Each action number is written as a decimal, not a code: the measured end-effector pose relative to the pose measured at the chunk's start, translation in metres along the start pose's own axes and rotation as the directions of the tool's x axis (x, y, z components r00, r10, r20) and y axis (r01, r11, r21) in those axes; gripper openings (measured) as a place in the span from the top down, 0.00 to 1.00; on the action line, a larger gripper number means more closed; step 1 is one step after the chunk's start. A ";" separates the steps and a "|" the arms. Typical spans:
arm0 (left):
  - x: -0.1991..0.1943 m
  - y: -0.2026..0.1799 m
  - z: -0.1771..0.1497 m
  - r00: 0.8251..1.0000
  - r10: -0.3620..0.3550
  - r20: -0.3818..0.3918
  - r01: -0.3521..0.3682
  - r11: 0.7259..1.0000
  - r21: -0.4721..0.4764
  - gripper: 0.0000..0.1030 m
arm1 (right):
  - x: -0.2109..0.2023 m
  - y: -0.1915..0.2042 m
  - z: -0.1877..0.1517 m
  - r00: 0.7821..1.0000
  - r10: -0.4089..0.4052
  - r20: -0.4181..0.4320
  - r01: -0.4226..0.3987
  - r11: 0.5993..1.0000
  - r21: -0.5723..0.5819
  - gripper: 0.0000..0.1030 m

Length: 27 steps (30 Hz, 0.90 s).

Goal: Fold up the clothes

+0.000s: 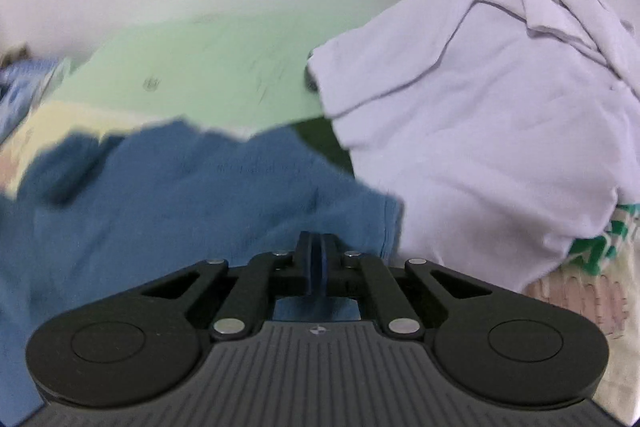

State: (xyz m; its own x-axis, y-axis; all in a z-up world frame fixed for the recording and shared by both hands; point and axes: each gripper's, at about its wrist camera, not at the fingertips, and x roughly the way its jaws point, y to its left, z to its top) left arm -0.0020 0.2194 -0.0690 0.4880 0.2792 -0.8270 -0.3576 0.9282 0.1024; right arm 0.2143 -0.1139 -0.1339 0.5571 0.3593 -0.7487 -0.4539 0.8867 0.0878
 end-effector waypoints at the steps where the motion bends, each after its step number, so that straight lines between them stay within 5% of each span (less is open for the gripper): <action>1: 0.001 0.003 0.000 1.000 -0.011 -0.002 0.011 1.000 -0.002 0.93 | -0.007 -0.002 0.001 1.000 0.017 0.018 -0.017 1.000 0.019 0.95; 8: 0.004 0.023 0.004 0.996 -0.087 0.003 0.087 0.996 -0.014 0.87 | -0.005 0.019 -0.009 0.997 -0.051 -0.053 0.045 0.993 -0.109 0.88; 11: 0.002 0.022 0.003 0.994 -0.111 0.023 0.111 0.994 0.015 0.91 | -0.027 0.023 -0.001 0.998 0.042 -0.036 -0.044 0.998 -0.035 0.83; 17: -0.023 0.015 -0.018 0.972 -0.234 0.035 0.231 0.969 0.087 0.95 | -0.035 0.069 0.003 0.993 0.046 -0.109 -0.070 0.971 -0.229 0.75; 22: -0.045 0.009 -0.037 0.941 -0.337 0.038 0.328 0.933 0.148 0.95 | -0.023 0.066 0.011 0.979 0.063 -0.193 -0.067 0.998 -0.016 0.67; 27: -0.061 -0.008 -0.064 0.902 -0.431 0.007 0.418 0.879 0.227 0.95 | -0.017 0.075 0.005 0.976 0.002 -0.219 0.005 0.999 0.032 0.65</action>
State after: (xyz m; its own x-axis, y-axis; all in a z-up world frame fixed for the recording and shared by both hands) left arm -0.0794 0.1792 -0.0546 0.6002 -0.1461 -0.7864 0.0706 0.9890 -0.1299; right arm 0.1748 -0.0519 -0.1113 0.3904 0.2887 -0.8742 -0.4287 0.8973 0.1049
